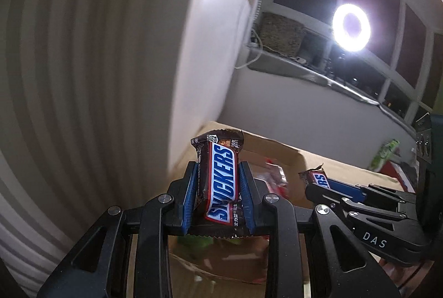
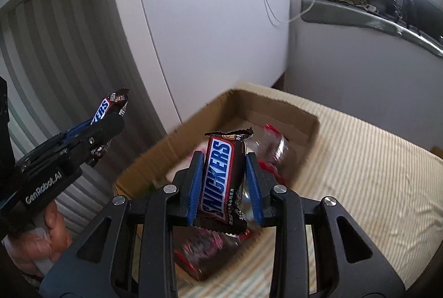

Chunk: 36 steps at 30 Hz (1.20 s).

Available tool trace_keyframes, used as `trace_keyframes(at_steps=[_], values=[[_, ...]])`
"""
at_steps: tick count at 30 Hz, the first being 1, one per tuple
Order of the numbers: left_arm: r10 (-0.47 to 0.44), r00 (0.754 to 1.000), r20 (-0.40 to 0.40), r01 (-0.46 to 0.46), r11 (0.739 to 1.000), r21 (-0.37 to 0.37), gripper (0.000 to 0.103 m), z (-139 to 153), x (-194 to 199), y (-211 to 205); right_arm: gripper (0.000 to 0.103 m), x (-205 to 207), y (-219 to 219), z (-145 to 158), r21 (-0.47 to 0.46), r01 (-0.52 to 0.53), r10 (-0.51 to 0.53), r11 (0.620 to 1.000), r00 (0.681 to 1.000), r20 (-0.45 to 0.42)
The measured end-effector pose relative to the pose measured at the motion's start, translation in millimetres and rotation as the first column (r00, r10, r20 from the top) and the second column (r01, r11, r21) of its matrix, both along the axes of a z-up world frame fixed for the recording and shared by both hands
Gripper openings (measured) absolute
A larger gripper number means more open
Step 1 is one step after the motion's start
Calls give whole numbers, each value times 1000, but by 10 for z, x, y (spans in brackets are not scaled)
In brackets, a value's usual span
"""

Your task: Organize snacks

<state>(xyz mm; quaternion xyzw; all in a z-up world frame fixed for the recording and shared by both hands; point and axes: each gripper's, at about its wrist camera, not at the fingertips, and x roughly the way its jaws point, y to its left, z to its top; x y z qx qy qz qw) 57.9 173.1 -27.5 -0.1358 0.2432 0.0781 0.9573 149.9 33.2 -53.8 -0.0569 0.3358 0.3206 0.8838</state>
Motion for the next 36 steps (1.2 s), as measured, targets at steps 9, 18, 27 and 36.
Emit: trace_keyframes(at_steps=[9, 18, 27, 36], values=[[-85, 996, 12, 85, 996, 5, 27, 67, 21, -230, 32, 74, -61, -158, 18, -1, 2, 1000, 1000, -31], [-2, 996, -91, -4, 998, -63, 87, -383, -4, -53, 75, 26, -290, -416, 57, 107, -105, 993, 994, -33], [19, 996, -83, -24, 998, -54, 87, -309, -85, -30, 95, -213, -232, -311, 37, 149, -151, 988, 986, 72], [36, 996, -81, -35, 999, 7, 87, -346, -192, -60, 99, -592, -593, -266, 52, 235, -240, 971, 960, 142]])
